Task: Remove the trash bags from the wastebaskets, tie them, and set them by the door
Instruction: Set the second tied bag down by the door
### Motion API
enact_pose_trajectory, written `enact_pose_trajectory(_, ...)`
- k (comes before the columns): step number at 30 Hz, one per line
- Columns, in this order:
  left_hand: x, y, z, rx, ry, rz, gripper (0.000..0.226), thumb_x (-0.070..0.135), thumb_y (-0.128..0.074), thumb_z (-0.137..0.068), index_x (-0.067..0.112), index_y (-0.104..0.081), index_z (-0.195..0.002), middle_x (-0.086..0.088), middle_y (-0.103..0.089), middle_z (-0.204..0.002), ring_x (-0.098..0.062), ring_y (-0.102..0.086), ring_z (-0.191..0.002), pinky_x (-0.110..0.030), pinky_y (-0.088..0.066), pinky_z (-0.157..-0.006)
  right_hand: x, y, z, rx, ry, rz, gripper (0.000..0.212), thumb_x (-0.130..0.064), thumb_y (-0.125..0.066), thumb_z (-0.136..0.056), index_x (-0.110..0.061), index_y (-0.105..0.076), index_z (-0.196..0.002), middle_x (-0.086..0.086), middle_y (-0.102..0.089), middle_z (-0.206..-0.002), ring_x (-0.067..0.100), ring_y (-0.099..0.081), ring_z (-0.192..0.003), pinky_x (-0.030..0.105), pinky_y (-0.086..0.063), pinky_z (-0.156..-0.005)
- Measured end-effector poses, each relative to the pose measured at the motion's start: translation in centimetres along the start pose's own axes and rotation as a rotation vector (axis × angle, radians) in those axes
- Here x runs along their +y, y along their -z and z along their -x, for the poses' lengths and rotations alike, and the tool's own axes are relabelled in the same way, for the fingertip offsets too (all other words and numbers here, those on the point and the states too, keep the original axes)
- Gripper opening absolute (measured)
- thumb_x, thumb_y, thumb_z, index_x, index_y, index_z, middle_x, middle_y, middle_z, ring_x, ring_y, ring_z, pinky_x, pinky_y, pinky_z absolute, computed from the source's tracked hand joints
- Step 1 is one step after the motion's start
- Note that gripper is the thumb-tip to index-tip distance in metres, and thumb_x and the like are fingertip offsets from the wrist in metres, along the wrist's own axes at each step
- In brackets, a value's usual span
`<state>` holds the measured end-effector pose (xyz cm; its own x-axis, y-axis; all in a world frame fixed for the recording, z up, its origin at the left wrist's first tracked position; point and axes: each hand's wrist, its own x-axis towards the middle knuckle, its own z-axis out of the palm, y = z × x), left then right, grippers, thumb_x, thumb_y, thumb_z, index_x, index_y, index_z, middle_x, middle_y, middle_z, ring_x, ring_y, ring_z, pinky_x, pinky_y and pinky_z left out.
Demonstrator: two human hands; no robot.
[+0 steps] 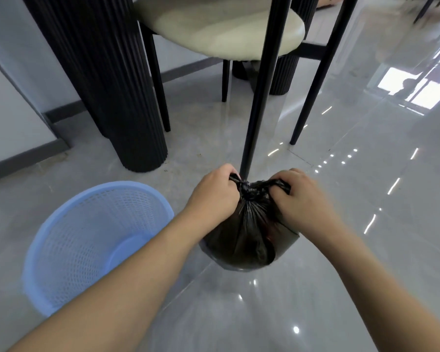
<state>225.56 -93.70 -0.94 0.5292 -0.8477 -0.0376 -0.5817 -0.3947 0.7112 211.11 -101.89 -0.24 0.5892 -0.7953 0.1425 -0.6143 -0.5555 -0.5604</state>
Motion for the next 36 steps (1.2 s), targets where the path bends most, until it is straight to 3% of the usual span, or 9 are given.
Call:
enact_pose_trajectory(3,1.2,4.0,-1.3,0.110,-0.016,0.028,0.023,0.009,-0.038,-0.091,0.024,-0.055,-0.095,0.006,-0.054,-0.089,-0.018,-0.048,-0.084,-0.029,-0.032,-0.070,-3.7,1.4,-2.7,0.063,0.055,-0.011,0.018,-0.016,-0.052,-0.087,-0.016,-0.069,-0.091,0.000,-0.061,-0.093,0.019,-0.056,-0.090,0.031,-0.043,-0.077)
enact_pose_trajectory(9,1.1,13.5,-2.6,0.278,-0.080,0.093,0.023,0.009,-0.037,-0.091,0.022,-0.056,-0.092,0.009,-0.047,-0.067,-0.014,-0.045,-0.060,-0.031,-0.030,-0.054,-12.7,2.3,-7.6,0.132,0.180,-0.024,0.017,-0.017,-0.050,-0.089,-0.012,-0.066,-0.086,0.002,-0.059,-0.089,0.019,-0.055,-0.086,0.028,-0.036,-0.070)
enact_pose_trajectory(13,-2.0,20.7,-2.7,0.401,-0.047,0.084,0.022,0.011,-0.037,-0.092,0.021,-0.056,-0.095,0.006,-0.053,-0.073,-0.015,-0.050,-0.064,-0.032,-0.036,-0.055,-20.6,0.1,-10.8,0.125,0.314,-0.072,0.016,-0.016,-0.051,-0.087,-0.015,-0.066,-0.084,0.004,-0.062,-0.092,0.020,-0.055,-0.092,0.030,-0.039,-0.074)
enact_pose_trajectory(17,-6.8,27.9,-1.7,0.514,0.074,0.013,0.024,0.008,-0.036,-0.091,0.018,-0.057,-0.096,0.009,-0.055,-0.080,-0.013,-0.054,-0.075,-0.033,-0.043,-0.066,-28.7,-4.8,-12.5,0.056,0.383,-0.160,0.017,-0.014,-0.049,-0.088,-0.015,-0.064,-0.082,0.003,-0.062,-0.090,0.019,-0.054,-0.088,0.029,-0.035,-0.069)
enact_pose_trajectory(23,-12.6,38.8,1.7,0.542,0.322,-0.046,0.021,0.008,-0.036,-0.092,0.016,-0.055,-0.097,0.000,-0.061,-0.097,-0.020,-0.055,-0.088,-0.033,-0.044,-0.074,-40.9,-10.1,-13.0,-0.158,0.393,-0.273,0.020,-0.016,-0.050,-0.092,-0.013,-0.068,-0.100,0.004,-0.060,-0.103,0.019,-0.057,-0.093,0.031,-0.046,-0.082)
enact_pose_trajectory(28,-12.7,48.0,4.4,0.635,0.463,-0.160,0.030,0.007,-0.036,-0.091,0.010,-0.059,-0.110,-0.010,-0.054,-0.117,-0.030,-0.051,-0.109,-0.045,-0.043,-0.096,-51.1,-8.4,-13.0,-0.255,0.421,-0.284,0.024,-0.017,-0.049,-0.092,-0.016,-0.069,-0.104,0.001,-0.061,-0.107,0.018,-0.058,-0.094,0.034,-0.049,-0.082)
enact_pose_trajectory(32,-10.5,54.9,7.2,0.677,0.609,-0.216,0.031,0.009,-0.038,-0.092,0.013,-0.060,-0.115,-0.007,-0.044,-0.126,-0.029,-0.040,-0.116,-0.042,-0.037,-0.099,-58.7,-5.4,-12.5,-0.342,0.430,-0.273,0.026,-0.015,-0.048,-0.091,-0.017,-0.070,-0.105,0.000,-0.062,-0.105,0.016,-0.057,-0.094,0.026,-0.041,-0.077)
enact_pose_trajectory(36,-9.4,61.2,9.5,0.626,0.757,0.028,0.032,0.010,-0.035,-0.092,0.021,-0.059,-0.111,-0.007,-0.041,-0.128,-0.031,-0.045,-0.116,-0.044,-0.041,-0.101,-65.7,-2.3,-12.1,-0.462,0.399,-0.249,0.022,-0.013,-0.047,-0.089,-0.011,-0.070,-0.087,0.003,-0.065,-0.087,0.020,-0.059,-0.079,0.035,-0.051,-0.067)
